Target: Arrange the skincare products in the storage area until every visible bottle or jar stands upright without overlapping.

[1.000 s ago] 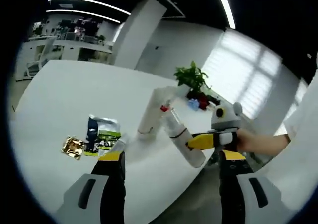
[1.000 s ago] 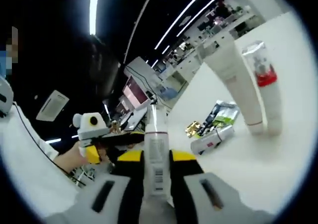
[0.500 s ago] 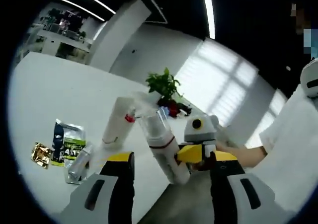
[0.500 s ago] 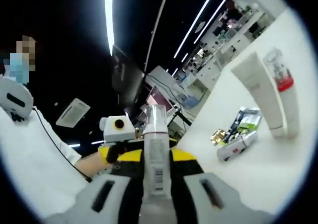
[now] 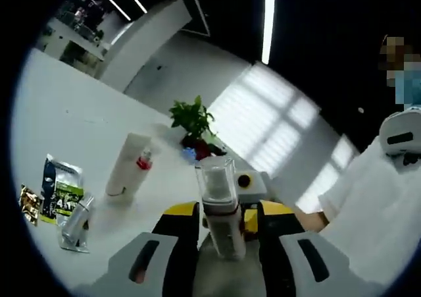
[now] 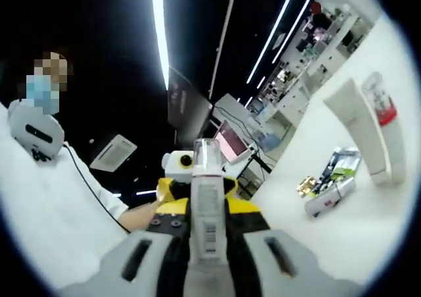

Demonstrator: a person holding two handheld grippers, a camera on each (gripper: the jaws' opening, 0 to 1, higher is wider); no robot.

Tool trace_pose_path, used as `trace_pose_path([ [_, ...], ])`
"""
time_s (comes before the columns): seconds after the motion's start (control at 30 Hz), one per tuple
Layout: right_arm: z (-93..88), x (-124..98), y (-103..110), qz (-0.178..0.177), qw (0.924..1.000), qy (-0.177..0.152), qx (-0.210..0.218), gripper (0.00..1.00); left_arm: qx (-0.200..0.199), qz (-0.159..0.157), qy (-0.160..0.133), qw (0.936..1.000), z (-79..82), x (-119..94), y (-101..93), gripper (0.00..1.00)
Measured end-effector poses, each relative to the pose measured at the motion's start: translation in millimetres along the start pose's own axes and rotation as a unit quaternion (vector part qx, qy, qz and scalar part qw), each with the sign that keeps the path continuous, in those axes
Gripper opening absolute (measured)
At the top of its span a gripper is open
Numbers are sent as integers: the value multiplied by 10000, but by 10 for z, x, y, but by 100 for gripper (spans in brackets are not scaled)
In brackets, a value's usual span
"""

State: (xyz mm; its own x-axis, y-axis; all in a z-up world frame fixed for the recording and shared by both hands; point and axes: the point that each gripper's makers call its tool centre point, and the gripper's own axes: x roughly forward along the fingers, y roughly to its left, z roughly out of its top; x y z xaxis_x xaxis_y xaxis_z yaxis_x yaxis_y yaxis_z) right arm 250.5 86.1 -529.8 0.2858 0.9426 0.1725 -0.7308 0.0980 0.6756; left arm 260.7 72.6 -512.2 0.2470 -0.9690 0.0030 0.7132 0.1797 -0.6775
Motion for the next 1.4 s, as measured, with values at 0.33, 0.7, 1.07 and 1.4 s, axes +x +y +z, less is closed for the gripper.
trace_pose_path([
  [0.33, 40, -45, 54, 140, 9998, -97, 31, 19, -14, -62, 20, 10000, 15, 97, -40, 18],
  [0.7, 0, -121, -41, -111, 9998, 163, -43, 21, 173, 83, 212, 9996, -3, 183, 12, 17],
  [1.07, 142, -610, -228, -987, 9944, 164, -340, 29, 1215, 684, 879, 9863, -31, 256, 204, 17],
  [1.4, 492, -473, -104, -1315, 9839, 145, -1204, 32, 1996, 695, 1580, 9645, -263, 520, 189, 17],
])
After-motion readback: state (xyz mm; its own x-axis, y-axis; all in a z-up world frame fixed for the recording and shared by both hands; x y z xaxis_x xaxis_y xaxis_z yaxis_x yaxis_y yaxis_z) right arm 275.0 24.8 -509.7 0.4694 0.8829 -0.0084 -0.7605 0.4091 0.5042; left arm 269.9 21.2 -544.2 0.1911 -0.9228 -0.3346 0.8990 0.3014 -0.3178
